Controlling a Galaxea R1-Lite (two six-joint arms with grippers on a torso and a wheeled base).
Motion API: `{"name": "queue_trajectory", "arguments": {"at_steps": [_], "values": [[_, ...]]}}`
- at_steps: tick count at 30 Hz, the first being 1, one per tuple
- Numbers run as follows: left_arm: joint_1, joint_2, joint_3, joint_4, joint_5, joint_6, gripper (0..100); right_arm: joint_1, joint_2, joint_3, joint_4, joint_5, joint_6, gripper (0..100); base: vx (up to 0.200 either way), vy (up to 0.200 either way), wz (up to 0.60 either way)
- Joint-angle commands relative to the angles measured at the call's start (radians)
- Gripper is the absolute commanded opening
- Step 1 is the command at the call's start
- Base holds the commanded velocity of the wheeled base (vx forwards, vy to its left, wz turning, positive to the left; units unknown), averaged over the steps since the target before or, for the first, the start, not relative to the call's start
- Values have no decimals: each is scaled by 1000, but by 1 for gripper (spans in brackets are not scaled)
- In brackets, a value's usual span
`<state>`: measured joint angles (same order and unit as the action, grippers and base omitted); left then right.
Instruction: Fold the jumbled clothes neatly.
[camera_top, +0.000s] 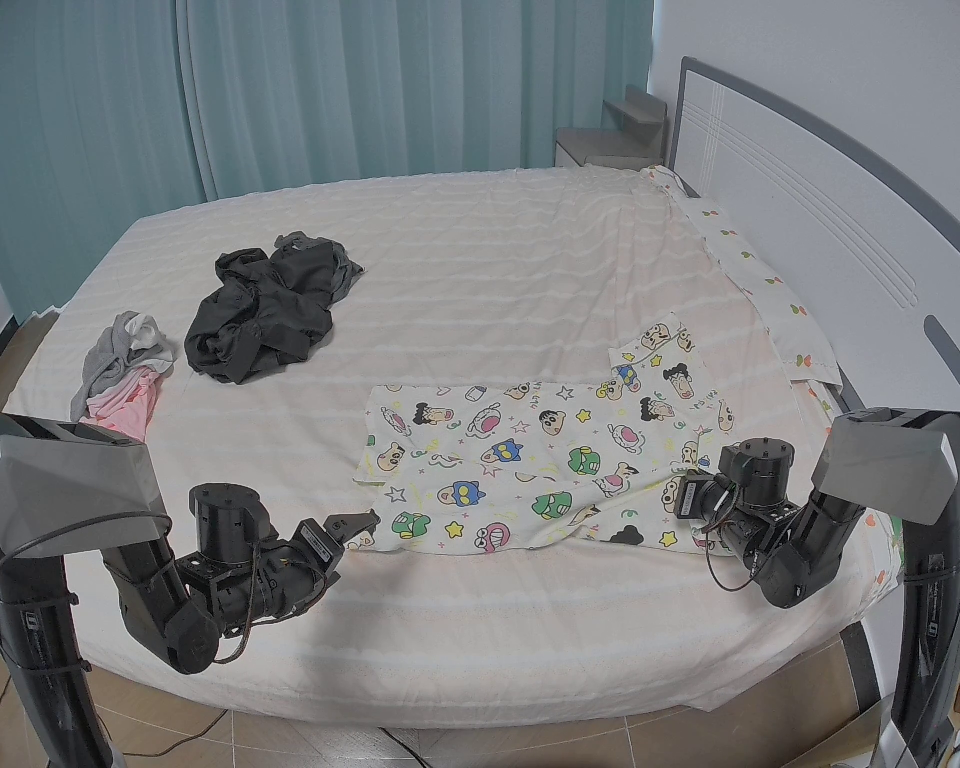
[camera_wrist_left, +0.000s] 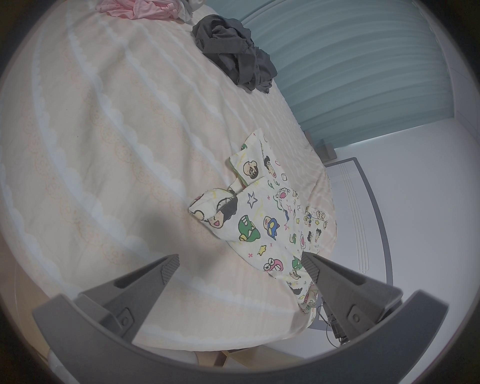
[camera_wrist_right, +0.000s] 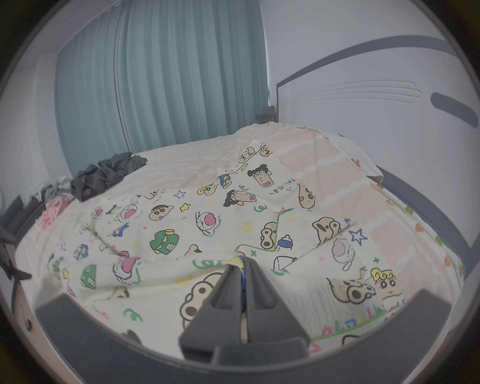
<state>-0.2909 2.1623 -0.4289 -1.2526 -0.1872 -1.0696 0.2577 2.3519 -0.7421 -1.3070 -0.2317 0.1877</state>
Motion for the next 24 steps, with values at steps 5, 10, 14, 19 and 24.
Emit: {"name": "queue_trajectory", "arguments": {"at_steps": [5,10,14,19,24], "values": [[-31,-10,1,-1,0,-4,100,-9,-65,101,12,97,87,0,0,0,0],[-25,-10,-1,-1,8,-4,100,-6,-19,87,12,103,96,0,0,0,0],[-25,-6,-5,1,22,-3,100,2,-14,84,14,115,95,100,0,0,0],[-25,-6,-8,1,22,-3,100,11,-5,72,8,124,96,100,0,0,0],[-22,-6,-8,-1,22,-3,100,18,-29,79,0,149,99,100,0,0,0]]}}
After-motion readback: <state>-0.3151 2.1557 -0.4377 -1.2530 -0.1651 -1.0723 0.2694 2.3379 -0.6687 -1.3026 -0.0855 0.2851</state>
